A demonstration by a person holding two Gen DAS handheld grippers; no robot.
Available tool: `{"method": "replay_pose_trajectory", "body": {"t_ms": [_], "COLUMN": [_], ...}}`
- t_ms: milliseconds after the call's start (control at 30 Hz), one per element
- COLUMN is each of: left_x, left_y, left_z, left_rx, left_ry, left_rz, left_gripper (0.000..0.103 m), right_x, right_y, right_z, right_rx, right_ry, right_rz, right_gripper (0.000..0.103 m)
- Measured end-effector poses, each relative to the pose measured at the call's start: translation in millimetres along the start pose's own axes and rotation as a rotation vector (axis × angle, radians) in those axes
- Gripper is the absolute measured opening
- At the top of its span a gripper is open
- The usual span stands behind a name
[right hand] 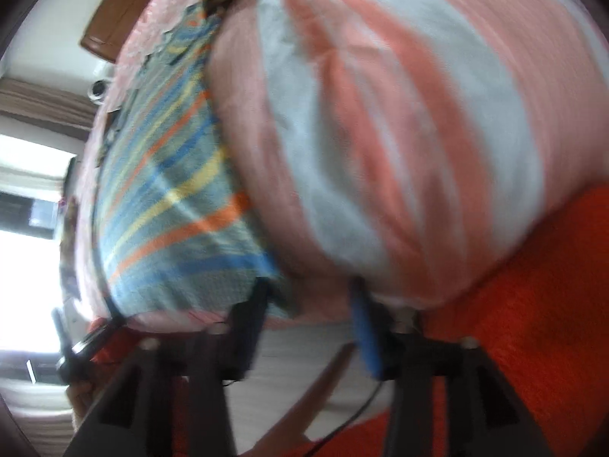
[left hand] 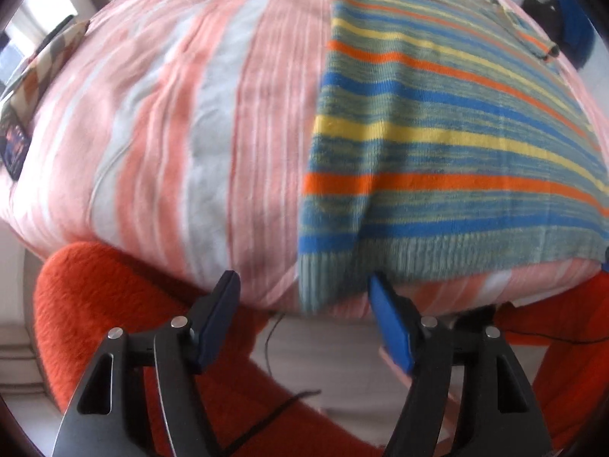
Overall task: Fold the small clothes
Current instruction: 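Pull the sweater flat across the bed with both grippers holding the hem, then lift the sleeve with the right gripper and lay it across the sweater body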
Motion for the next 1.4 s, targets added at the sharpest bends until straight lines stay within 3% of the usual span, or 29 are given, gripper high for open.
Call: {"method": "replay_pose_trajectory", "body": {"t_ms": [100, 200, 267, 367, 533, 667, 833, 900, 967, 1033, 1100, 1200, 1400], "left_x": [6.6, -1.6, -12.4, -36.3, -52.8, -42.0, -36.8, -37.0, -37.7, -38.1, -38.1, -39.8, -42.0], "left_y": [34.7, 72.6, 96.0, 99.9, 86.6, 57.0, 46.8, 46.6, 43.9, 41.4, 40.4, 37.1, 31.7], "left_z": [29.1, 47.5, 53.0, 46.9, 43.3, 44.0, 49.8, 49.6, 48.0, 46.9, 47.1, 47.1, 49.2], "left_rx": [-0.003, -0.001, 0.012, 0.007, -0.074, -0.115, -0.155, -0.16, -0.168, -0.174, -0.166, -0.15, -0.124], "left_ry": [0.03, 0.076, 0.109, 0.099, 0.156, 0.226, 0.241, 0.241, 0.23, 0.22, 0.22, 0.228, 0.255], "left_rz": [-0.079, -0.208, -0.303, -0.381, -0.489, -0.511, -0.506, -0.513, -0.504, -0.494, -0.489, -0.475, -0.443], "left_gripper": [0.073, 0.085, 0.09, 0.093, 0.094, 0.094, 0.094, 0.094, 0.094, 0.094, 0.094, 0.094, 0.094], "right_x": [2.8, -2.1, -10.6, -20.5, -56.8, -114.2, -180.7, -202.2, -229.1, -251.5, -263.9, -276.4, -300.6], "right_y": [17.1, 55.6, 83.7, 99.4, 85.8, 62.8, -6.1, -37.2, -72.8, -97.6, -93.8, -56.4, 47.4], "right_z": [-11.9, -15.0, -4.7, 18.3, 75.2, 132.3, 185.1, 199.4, 202.3, 191.1, 179.1, 153.0, 42.9], "right_rx": [0.08, 0.198, 0.267, 0.307, 0.275, 0.31, 0.289, 0.29, 0.329, 0.333, 0.283, 0.226, 0.326], "right_ry": [-0.025, -0.024, 0.016, 0.109, 0.389, 0.76, 1.006, 1.04, 1.02, 0.924, 0.824, 0.693, 0.443], "right_rz": [-0.034, -0.187, -0.318, -0.416, -0.418, -0.411, -0.295, -0.245, -0.204, -0.146, -0.172, -0.259, -0.436], "right_gripper": [0.053, 0.055, 0.063, 0.068, 0.068, 0.068, 0.067, 0.067, 0.06, 0.029, 0.005, 0.005, 0.005]}}
Point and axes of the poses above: each gripper's, at about its wrist camera, not at the fingertips, and y roughly against the way its jaws point, z to its left, x to its underside, the point moved 4 cm from there along -y, roughly the way its jaws point, and after that the axes turned 8 degrees about y, right-handed, at the moved point
